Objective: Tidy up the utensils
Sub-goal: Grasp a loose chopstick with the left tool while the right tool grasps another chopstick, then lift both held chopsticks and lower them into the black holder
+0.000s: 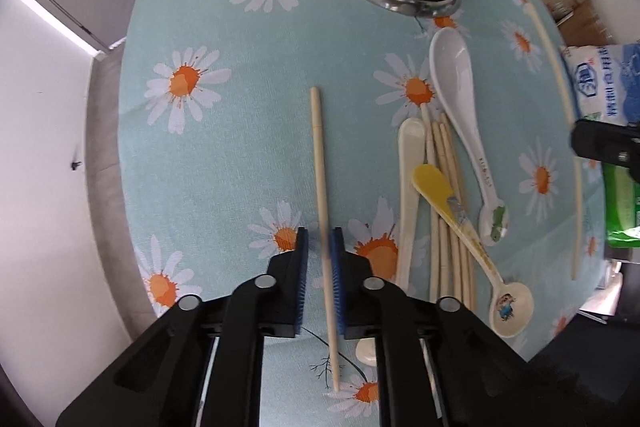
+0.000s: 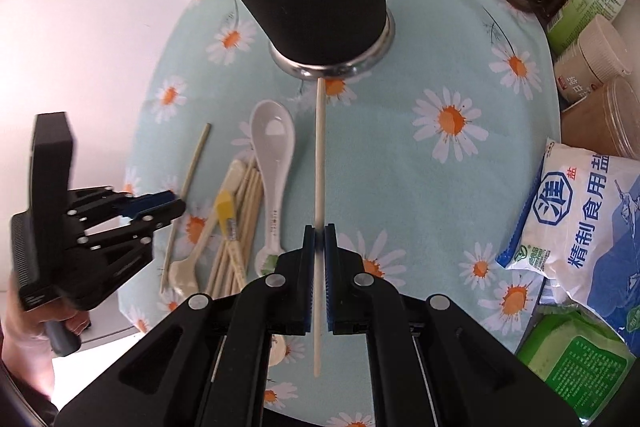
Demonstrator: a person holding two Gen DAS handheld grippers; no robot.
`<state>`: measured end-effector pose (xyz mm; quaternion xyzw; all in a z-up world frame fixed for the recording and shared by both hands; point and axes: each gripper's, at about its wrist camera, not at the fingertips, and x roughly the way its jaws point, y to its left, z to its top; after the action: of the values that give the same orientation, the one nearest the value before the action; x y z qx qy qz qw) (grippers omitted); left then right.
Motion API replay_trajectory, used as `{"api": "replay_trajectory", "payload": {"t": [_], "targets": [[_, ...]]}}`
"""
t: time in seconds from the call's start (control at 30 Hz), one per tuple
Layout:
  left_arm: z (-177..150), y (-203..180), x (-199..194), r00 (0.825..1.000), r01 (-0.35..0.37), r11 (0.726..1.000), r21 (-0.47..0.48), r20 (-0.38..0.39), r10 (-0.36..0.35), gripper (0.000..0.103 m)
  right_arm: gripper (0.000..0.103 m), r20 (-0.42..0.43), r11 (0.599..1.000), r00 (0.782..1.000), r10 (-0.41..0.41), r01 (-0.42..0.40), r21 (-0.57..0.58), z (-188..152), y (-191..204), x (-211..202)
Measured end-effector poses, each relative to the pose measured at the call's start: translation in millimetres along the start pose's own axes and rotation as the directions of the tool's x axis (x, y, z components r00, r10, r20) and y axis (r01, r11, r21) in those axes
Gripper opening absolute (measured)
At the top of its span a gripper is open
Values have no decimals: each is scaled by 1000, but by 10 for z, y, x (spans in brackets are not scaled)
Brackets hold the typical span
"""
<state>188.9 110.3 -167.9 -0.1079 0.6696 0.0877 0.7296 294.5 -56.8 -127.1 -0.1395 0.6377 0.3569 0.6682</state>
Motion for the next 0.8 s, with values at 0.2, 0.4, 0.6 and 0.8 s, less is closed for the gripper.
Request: {"api": "replay_trajectory", "payload": {"t": [0.2,0.4,0.6,0.8], "targets": [[72,-47,26,1000,-25,999,-36,-6,25,4,5,-2,999,999,48,-48,0,-28,-38,36],[-63,66,-82,999,13,997,-70,30,-11,4,5,4,999,999,45,-45,-14,-2,95,99],[-198,226,-304,993,76,992,-98,99,-66,3,5,20,997,997,77,-77,13,-28,223,77],[-252,334,-583,971,149,985,-84,203,-130,3,5,104,991,986,132,-135,25,-60,352,-82]]}}
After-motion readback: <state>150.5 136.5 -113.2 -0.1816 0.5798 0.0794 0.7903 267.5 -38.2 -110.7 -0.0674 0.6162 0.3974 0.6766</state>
